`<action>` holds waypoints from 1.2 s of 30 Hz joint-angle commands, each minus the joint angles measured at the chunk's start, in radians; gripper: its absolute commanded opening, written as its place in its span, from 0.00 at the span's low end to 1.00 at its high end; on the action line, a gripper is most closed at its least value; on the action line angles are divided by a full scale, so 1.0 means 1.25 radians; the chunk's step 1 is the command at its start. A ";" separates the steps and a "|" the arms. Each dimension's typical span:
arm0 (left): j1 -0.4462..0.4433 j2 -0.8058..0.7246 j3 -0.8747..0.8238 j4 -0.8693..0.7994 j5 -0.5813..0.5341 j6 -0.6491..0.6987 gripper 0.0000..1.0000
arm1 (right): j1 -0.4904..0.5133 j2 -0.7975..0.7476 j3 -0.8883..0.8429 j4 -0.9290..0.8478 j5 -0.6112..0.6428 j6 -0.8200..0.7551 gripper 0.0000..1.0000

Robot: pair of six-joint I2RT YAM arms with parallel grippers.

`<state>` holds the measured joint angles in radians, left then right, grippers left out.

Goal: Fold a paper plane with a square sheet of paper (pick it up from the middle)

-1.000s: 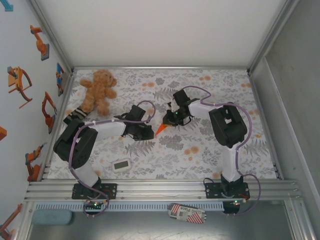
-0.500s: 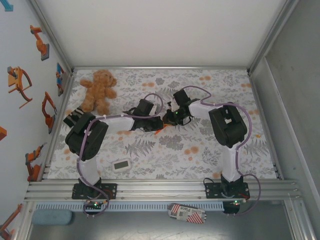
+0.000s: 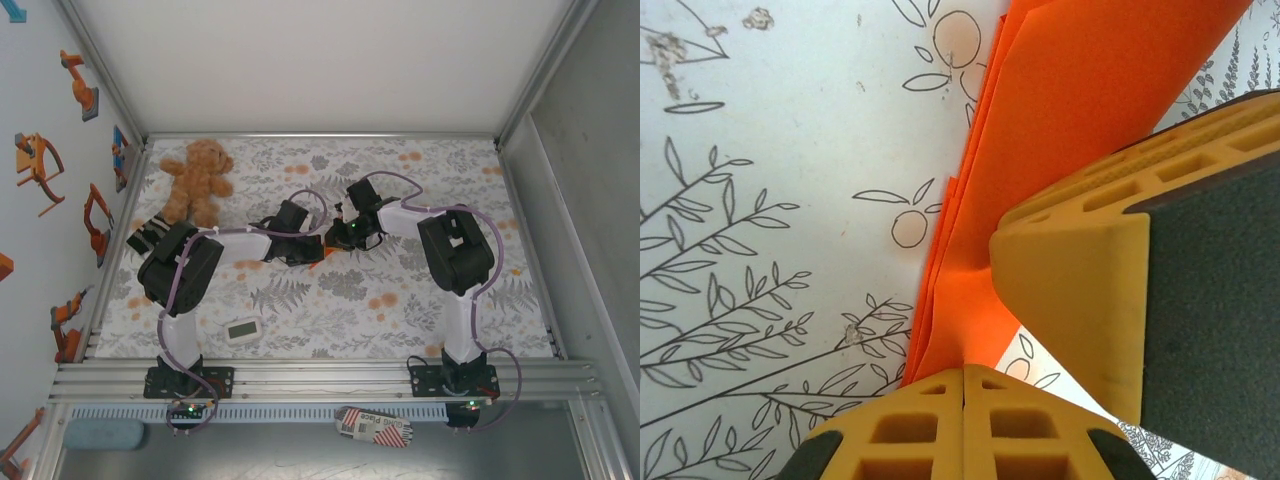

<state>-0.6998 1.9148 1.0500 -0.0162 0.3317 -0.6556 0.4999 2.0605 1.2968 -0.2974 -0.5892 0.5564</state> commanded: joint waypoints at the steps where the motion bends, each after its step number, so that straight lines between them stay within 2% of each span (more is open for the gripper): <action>1: 0.005 0.011 -0.024 -0.024 -0.023 -0.007 0.03 | -0.006 -0.056 -0.011 0.027 0.001 0.010 0.14; 8: 0.009 0.013 -0.054 0.010 -0.016 -0.033 0.02 | -0.024 -0.120 -0.088 0.120 -0.009 0.004 0.14; 13: 0.010 0.013 -0.055 0.014 -0.014 -0.040 0.02 | -0.016 -0.102 -0.117 0.124 -0.033 0.004 0.07; 19: 0.011 0.016 -0.052 0.012 -0.016 -0.041 0.02 | 0.000 -0.064 -0.092 0.099 -0.038 -0.006 0.03; 36: 0.011 0.018 -0.052 -0.013 -0.014 -0.037 0.00 | 0.001 -0.022 -0.040 0.069 -0.015 -0.035 0.02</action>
<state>-0.6914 1.9106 1.0126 0.0486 0.3412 -0.6994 0.4992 2.0102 1.2247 -0.1883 -0.6216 0.5354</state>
